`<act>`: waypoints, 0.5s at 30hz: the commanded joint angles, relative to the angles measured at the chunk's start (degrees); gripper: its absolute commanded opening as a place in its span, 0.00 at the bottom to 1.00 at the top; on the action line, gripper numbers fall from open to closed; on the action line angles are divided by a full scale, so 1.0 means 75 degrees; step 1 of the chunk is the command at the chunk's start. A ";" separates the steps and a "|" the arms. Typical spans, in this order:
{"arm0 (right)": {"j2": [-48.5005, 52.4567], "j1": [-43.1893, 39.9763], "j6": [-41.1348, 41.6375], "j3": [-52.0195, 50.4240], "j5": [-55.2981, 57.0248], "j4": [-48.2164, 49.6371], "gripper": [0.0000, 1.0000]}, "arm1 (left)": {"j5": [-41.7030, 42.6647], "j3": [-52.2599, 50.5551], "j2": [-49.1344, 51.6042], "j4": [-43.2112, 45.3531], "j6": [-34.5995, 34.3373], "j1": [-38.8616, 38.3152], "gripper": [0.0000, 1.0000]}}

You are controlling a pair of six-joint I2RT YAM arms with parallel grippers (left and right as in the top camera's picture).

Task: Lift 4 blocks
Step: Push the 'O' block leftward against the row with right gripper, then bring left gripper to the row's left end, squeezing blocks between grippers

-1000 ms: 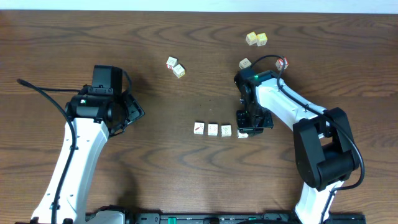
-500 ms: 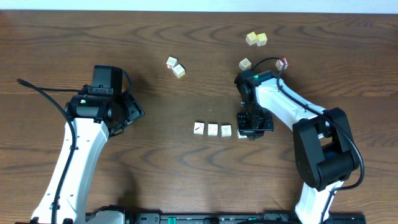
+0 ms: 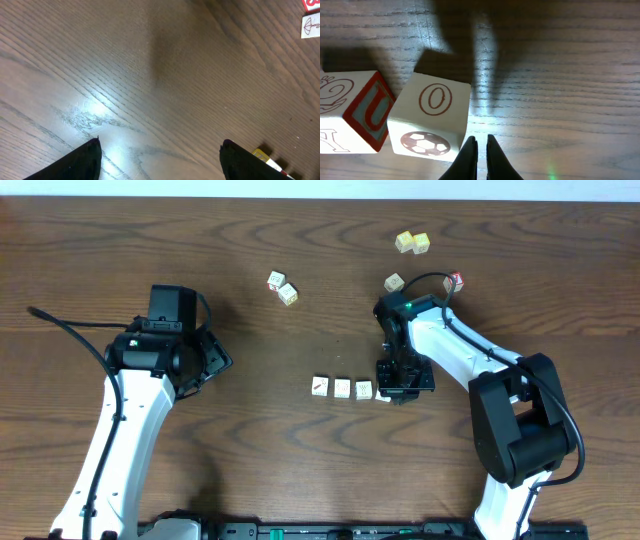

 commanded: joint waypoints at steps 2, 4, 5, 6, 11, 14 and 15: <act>-0.0012 -0.0038 0.0055 -0.0055 0.0085 0.0038 0.07 | -0.0090 -0.0038 0.0052 -0.0003 0.0050 0.0038 0.76; -0.0012 -0.0073 0.0006 -0.0055 0.0082 0.0093 0.07 | -0.0087 -0.0038 0.0052 -0.0003 0.0050 0.0038 0.76; -0.0012 -0.0082 0.0006 -0.0055 0.0082 0.0137 0.08 | -0.0085 -0.0038 0.0052 -0.0006 0.0052 0.0029 0.74; -0.0012 -0.0082 0.0000 -0.0055 0.0082 0.0195 0.08 | -0.0055 -0.0038 0.0052 -0.0029 0.0052 0.0023 0.68; -0.0012 -0.0067 -0.0050 -0.0055 0.0070 0.0571 0.08 | 0.1029 -0.0061 0.0274 0.0058 0.0571 0.0023 0.33; -0.0012 -0.0067 -0.0050 -0.0055 0.0070 0.0685 0.07 | 0.1285 -0.0114 0.0627 0.0058 0.0638 0.0023 0.14; -0.0012 -0.0067 -0.0050 -0.0055 0.0061 0.0705 0.07 | 0.1475 -0.0146 0.0787 0.0061 0.0726 0.0020 0.10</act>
